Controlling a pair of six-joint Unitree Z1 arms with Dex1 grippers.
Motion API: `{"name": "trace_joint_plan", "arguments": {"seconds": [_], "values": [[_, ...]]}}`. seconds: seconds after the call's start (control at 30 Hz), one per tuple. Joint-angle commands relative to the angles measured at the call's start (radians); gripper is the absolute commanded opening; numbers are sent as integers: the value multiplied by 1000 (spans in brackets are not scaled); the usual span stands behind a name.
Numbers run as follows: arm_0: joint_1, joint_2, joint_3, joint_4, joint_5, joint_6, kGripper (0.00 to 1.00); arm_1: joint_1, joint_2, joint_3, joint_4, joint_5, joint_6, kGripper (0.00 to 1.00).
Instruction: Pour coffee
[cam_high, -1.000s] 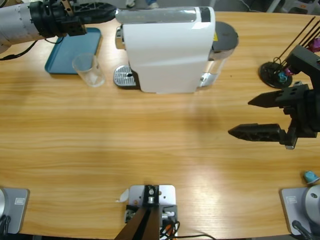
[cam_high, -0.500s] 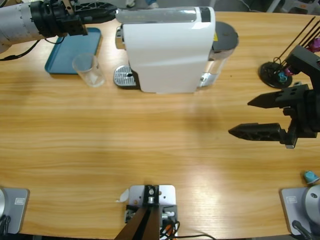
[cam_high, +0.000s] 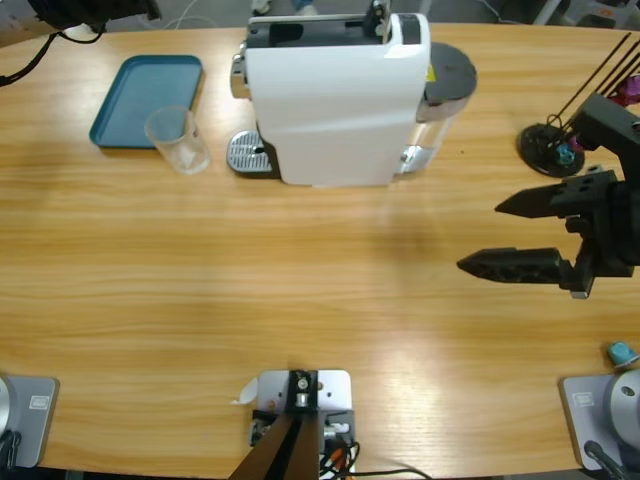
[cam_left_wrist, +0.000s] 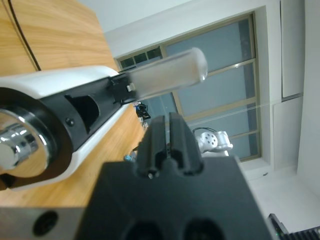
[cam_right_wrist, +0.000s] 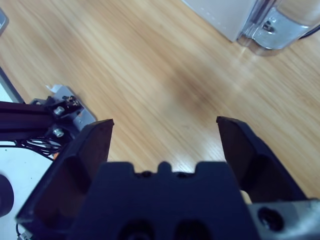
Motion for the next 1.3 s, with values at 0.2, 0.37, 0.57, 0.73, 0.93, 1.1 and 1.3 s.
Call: {"name": "trace_joint_plan", "arguments": {"seconds": [0.2,0.37,0.57,0.73,0.93,1.1,1.3], "values": [[-11,-276,104,221,149,287,0,12,-17,39,-9,-23,16,899],[-60,-605,-47,950,509,707,0,12,-26,40,-9,-47,18,899],[-228,-643,-216,1528,961,1038,666,12,-140,65,-13,-294,107,895],[-271,-651,-203,1583,1019,1206,914,82,-101,55,-9,-381,136,846],[-332,-681,-218,1608,1036,1322,917,-134,-217,63,4,-495,362,952],[-379,-703,-255,1774,1119,1381,895,-391,-317,84,-76,-433,350,958],[-378,-707,-236,1778,1088,1394,847,-399,-270,159,-134,-456,311,917]]}}
